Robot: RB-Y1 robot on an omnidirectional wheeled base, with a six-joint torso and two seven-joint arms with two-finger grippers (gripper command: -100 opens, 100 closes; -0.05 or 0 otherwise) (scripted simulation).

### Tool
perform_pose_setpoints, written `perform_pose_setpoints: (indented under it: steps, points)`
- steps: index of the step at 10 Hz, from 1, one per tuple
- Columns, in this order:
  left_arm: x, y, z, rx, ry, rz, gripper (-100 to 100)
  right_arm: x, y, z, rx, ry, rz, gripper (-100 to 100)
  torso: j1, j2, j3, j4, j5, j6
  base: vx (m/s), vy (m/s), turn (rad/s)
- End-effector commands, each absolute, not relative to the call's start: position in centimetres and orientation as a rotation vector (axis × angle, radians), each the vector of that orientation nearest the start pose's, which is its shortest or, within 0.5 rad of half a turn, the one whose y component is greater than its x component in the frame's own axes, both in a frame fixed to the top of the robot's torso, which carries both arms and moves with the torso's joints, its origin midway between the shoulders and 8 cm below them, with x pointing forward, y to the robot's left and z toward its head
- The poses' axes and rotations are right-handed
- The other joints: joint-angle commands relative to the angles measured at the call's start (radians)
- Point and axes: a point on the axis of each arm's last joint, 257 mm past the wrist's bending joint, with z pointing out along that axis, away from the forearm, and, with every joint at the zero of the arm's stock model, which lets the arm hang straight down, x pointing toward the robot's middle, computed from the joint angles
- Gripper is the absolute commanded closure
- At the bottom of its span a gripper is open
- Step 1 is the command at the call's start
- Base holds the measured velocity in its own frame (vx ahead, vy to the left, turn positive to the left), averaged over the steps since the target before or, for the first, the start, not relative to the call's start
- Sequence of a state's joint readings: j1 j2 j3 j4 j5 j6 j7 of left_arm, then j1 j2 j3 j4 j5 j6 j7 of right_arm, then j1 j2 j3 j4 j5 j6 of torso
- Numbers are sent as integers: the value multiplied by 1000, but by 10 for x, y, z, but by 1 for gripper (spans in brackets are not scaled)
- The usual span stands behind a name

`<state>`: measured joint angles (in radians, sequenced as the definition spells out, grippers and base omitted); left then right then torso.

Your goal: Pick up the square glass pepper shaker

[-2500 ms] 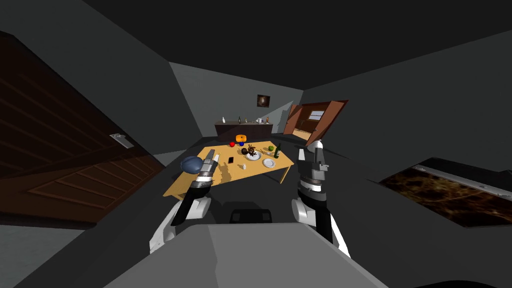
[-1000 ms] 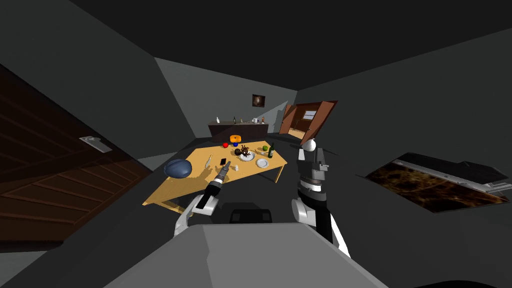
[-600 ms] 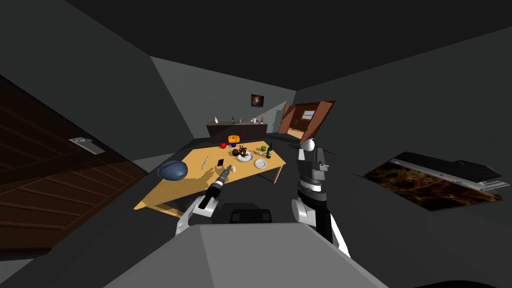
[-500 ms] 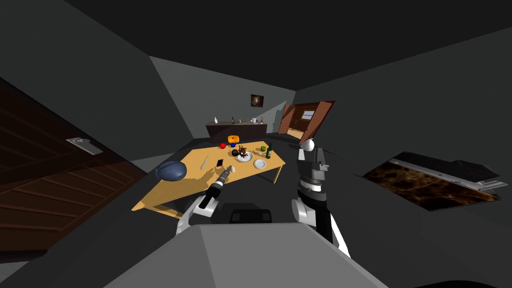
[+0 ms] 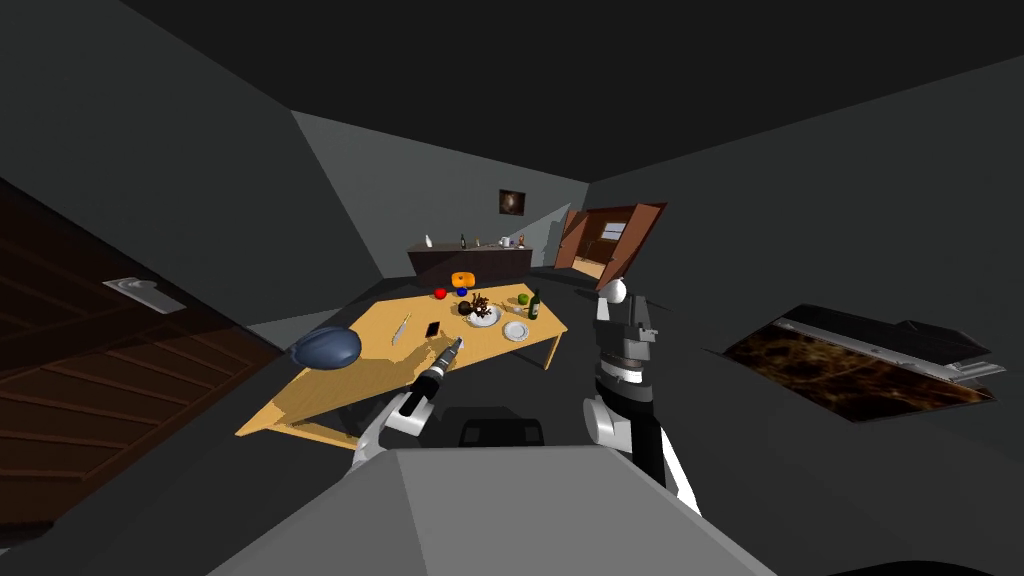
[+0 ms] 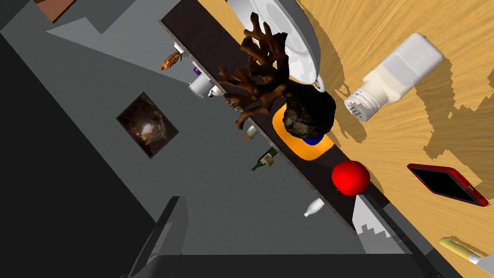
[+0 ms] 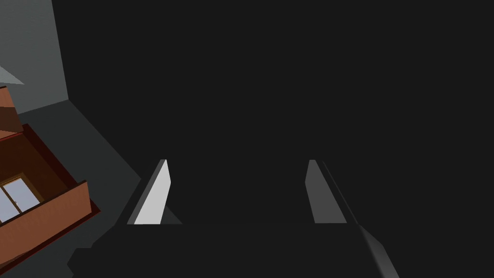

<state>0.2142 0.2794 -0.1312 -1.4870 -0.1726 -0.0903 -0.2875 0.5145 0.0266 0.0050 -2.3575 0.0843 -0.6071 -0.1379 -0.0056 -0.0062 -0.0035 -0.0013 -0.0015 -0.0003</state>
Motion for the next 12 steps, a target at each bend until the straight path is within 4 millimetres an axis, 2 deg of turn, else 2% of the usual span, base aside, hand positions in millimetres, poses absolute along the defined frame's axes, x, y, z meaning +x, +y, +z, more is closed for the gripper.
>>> perform_pose_setpoints:
  steps: [1, 2, 3, 4, 5, 6, 7, 8, 10, 11, 12]
  points:
    - [448, 280, -373, -709, 1753, -617, -100, 308, -263, 71, 527, 497, 1415, 0, 0, 0, 0, 0, 0, 0, 82, -73, -2]
    - [444, 292, -390, -701, 1793, -566, -100, 308, -263, 71, 527, 497, 1415, 0, 1, 1, 0, 0, 0, 0, 73, -69, -14]
    - [441, 302, -400, -686, 1821, -522, -100, 308, -263, 71, 527, 497, 1415, 0, 1, 1, 1, 0, 0, 0, 100, -97, -20]
    - [439, 304, -405, -693, 1831, -516, -100, 308, -263, 71, 527, 497, 1415, 0, 0, 0, 0, 0, 0, 0, 85, -77, 2]
    - [434, 317, -417, -682, 1861, -469, -100, 308, -263, 71, 527, 497, 1415, 0, 1, 1, 0, 0, 0, 0, 98, -65, -6]
    - [433, 317, -420, -685, 1865, -466, -100, 308, -263, 71, 527, 497, 1415, 0, 1, 0, 0, 0, 0, 0, 64, -54, -5]
    - [427, 331, -433, -676, 1897, -417, -100, 308, -263, 71, 527, 497, 1415, 0, 2, 2, 1, 0, 0, 0, 61, -64, -10]
    - [427, 331, -433, -676, 1897, -417, -100, 308, -263, 71, 527, 497, 1415, 0, 2, 2, 1, 0, 0, 0, 58, -53, 4]
    - [418, 358, -450, -653, 1945, -329, -100, 308, -263, 71, 527, 497, 1415, 0, 1, 1, 1, 0, 0, 0, 112, -92, -8]
    - [415, 360, -455, -658, 1954, -323, -100, 308, -263, 71, 527, 497, 1415, 0, -1, -1, -1, 0, 0, 0, 100, -79, 11]
    - [409, 375, -464, -649, 1978, -278, -100, 308, -263, 71, 527, 497, 1415, 0, 1, 0, 0, 0, 0, 0, 99, -69, -5]
